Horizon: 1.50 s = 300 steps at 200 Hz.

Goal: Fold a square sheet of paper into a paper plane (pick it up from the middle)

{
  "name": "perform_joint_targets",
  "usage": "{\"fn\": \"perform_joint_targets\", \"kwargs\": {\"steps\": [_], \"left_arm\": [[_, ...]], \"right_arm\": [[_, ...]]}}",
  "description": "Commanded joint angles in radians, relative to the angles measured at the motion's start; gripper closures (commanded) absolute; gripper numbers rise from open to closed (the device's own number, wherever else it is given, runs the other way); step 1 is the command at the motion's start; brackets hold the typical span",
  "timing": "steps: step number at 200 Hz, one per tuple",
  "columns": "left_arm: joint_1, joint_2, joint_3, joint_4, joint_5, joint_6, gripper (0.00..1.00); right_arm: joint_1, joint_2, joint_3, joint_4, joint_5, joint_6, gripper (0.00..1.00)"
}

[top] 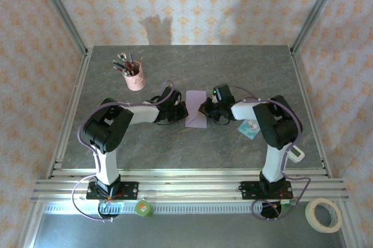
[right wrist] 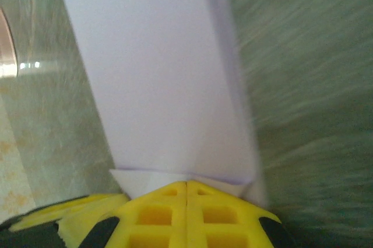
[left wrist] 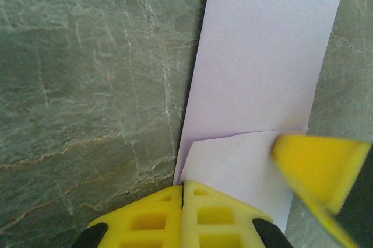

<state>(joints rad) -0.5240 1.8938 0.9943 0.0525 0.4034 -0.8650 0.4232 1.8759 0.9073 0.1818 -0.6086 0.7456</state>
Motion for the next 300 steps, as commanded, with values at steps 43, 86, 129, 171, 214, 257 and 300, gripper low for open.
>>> {"fn": "perform_joint_targets", "kwargs": {"steps": [43, 86, 129, 171, 214, 257, 300], "left_arm": [[0.008, 0.073, -0.013, -0.152, -0.092, 0.022, 1.00], [0.009, 0.070, 0.012, -0.141, -0.062, 0.024, 1.00], [0.008, 0.062, 0.018, -0.123, -0.042, 0.023, 1.00], [0.009, 0.040, 0.030, -0.081, -0.004, 0.018, 1.00], [0.007, -0.043, 0.041, -0.008, 0.036, 0.007, 1.00], [-0.021, -0.109, -0.023, 0.072, 0.051, -0.071, 0.99], [-0.065, -0.107, -0.072, 0.139, 0.063, -0.164, 0.94]], "right_arm": [[-0.093, -0.091, 0.034, -0.141, 0.153, -0.066, 1.00], [0.017, -0.096, 0.047, -0.131, 0.110, -0.061, 1.00], [0.065, -0.009, 0.098, -0.117, 0.063, -0.051, 1.00], [0.065, 0.024, 0.105, -0.133, 0.093, -0.054, 1.00], [0.065, 0.055, 0.082, -0.172, 0.138, -0.031, 1.00], [0.064, 0.070, 0.056, -0.182, 0.155, 0.012, 1.00], [0.063, 0.071, 0.050, -0.186, 0.165, 0.025, 1.00]]}}
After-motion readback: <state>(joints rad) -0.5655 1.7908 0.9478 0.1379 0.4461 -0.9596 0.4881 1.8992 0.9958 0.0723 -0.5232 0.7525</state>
